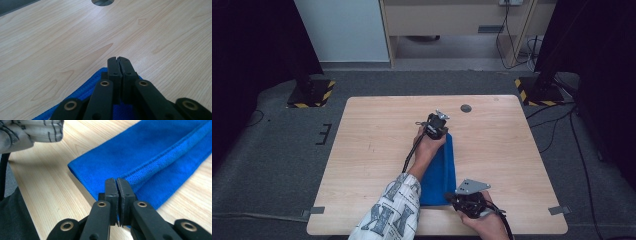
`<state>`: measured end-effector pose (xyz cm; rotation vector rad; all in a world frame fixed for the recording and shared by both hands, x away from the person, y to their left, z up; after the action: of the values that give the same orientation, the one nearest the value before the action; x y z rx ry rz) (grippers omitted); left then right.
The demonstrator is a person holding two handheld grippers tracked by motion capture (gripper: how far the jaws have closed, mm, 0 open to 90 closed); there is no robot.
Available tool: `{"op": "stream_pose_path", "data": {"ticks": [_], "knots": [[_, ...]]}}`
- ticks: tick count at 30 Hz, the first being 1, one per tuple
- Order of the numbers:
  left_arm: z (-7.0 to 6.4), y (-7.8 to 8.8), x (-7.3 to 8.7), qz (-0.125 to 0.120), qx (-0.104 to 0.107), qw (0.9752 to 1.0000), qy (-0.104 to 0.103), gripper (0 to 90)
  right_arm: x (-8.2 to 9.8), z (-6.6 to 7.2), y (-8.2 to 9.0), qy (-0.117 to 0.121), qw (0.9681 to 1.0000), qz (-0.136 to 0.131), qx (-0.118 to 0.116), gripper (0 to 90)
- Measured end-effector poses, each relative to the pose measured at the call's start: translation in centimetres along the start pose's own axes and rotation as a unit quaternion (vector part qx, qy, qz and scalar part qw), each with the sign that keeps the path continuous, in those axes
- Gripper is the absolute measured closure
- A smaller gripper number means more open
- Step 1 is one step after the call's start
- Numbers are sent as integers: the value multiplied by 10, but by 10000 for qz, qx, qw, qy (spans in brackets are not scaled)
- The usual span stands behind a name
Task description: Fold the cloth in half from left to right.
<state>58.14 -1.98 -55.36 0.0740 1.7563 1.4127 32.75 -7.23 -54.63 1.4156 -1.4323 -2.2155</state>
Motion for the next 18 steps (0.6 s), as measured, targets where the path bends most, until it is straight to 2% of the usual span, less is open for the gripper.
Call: {"op": "stream_pose_path", "data": {"ticks": [3, 6, 8, 11, 13, 15, 18], "knots": [[0, -2, 2, 51, 40, 10000, 11, 877, 3, -4, 0, -89, 10000, 37, -1, 863], [-2, -3, 3, 80, 197, 9998, 27, 863, 6, -4, -3, -106, 9998, 138, -43, 798], [0, -1, 2, 34, 176, 9998, 30, 844, 6, -4, -4, -89, 9999, 130, -30, 780], [2, 2, 1, -76, 126, 9999, 84, 730, 6, -6, -4, -161, 9998, 102, -19, 714], [4, 3, 0, -123, 127, 9998, 132, 612, 6, -9, -3, -178, 9998, 113, 15, 644], [5, 5, 0, -140, 217, 9994, 213, 514, 7, -11, -4, -233, 9996, 137, 55, 583], [7, 8, -2, -257, 296, 9988, 305, 433, 9, -15, -5, -282, 9994, 184, 97, 477]]}}
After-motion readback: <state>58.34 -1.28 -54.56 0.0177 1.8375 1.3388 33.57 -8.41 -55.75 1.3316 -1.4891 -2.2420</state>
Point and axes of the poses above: each handheld gripper's, and its own axes: y roughly backward along the jaws, x roughly out of its underside, z roughly to its left, the point moved 8 cm from there along -y, roughly forward along the jaws, and after that the axes turned 12 degrees about z, right-handed, at the moved point
